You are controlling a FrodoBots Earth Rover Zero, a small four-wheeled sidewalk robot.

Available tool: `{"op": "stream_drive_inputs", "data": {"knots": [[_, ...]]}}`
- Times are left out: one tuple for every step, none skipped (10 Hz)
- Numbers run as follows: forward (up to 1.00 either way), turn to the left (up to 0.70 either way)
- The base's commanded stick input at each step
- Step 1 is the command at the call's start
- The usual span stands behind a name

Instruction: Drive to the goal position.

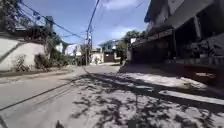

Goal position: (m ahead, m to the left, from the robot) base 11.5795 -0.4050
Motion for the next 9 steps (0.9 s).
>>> {"op": "stream_drive_inputs", "data": {"knots": [[1.0, -0.23], [1.0, -0.23], [1.0, -0.23], [1.0, 0.04], [1.0, 0.17], [1.0, 0.12], [1.0, -0.17], [1.0, -0.23], [1.0, -0.23]]}}
